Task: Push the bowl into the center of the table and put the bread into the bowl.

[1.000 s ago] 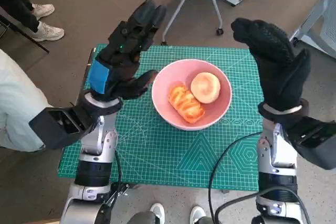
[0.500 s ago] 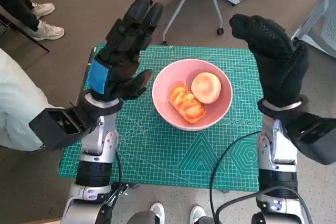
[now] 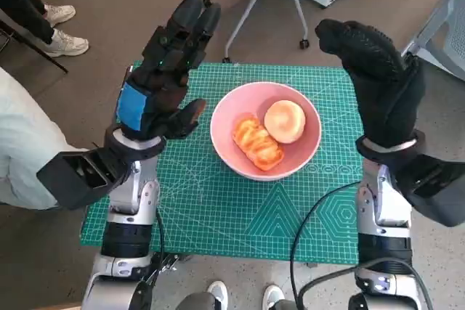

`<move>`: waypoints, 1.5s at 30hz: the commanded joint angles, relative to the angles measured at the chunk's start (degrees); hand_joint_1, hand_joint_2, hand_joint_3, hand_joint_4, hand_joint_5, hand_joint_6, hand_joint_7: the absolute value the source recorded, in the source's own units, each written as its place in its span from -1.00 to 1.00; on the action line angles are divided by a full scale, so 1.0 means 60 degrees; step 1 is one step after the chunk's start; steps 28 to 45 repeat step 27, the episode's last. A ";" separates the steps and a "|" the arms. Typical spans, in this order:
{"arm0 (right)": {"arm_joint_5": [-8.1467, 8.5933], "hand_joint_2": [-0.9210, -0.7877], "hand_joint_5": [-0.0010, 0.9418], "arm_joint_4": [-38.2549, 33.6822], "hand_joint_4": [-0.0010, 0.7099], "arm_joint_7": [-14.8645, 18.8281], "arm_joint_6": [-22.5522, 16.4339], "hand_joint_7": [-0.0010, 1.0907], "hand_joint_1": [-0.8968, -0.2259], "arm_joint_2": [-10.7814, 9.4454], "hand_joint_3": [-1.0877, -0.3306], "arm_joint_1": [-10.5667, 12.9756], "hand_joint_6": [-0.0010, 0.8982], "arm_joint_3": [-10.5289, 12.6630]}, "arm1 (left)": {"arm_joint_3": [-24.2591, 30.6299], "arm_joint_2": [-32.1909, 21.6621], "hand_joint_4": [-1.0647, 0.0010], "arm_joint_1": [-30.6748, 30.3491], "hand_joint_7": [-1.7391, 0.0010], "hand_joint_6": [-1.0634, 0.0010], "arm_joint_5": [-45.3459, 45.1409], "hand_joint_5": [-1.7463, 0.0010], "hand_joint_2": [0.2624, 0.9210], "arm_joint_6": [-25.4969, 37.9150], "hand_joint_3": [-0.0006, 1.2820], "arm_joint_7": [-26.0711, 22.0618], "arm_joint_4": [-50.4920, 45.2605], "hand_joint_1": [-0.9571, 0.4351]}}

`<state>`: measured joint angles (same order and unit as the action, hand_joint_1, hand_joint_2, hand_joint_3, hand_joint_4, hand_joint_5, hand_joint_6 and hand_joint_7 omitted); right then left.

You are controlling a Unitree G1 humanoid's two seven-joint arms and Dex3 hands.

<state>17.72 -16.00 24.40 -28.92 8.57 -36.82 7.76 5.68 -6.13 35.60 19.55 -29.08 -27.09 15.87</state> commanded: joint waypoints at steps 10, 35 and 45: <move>-0.0122 -1.00 -1.00 0.0075 -0.50 -0.0193 0.0132 0.09 -0.35 0.0000 -0.07 0.0353 -0.92 0.0020 | -0.0061 0.0241 0.84 0.0014 0.60 1.00 -0.0036 1.00 1.00 -0.0418 -0.27 -0.0147 0.0189 -0.60; -0.0226 -1.00 -0.98 0.0227 -0.46 -0.0411 0.0091 0.11 -0.32 0.0009 -0.07 0.0522 -0.91 -0.0002 | -0.0096 0.0460 0.97 0.0035 0.69 1.00 -0.0517 1.00 1.00 -0.1010 -0.28 0.0132 0.0455 -0.57; -0.0226 -1.00 -0.98 0.0227 -0.46 -0.0411 0.0091 0.11 -0.32 0.0009 -0.07 0.0522 -0.91 -0.0002 | -0.0096 0.0460 0.97 0.0035 0.69 1.00 -0.0517 1.00 1.00 -0.1010 -0.28 0.0132 0.0455 -0.57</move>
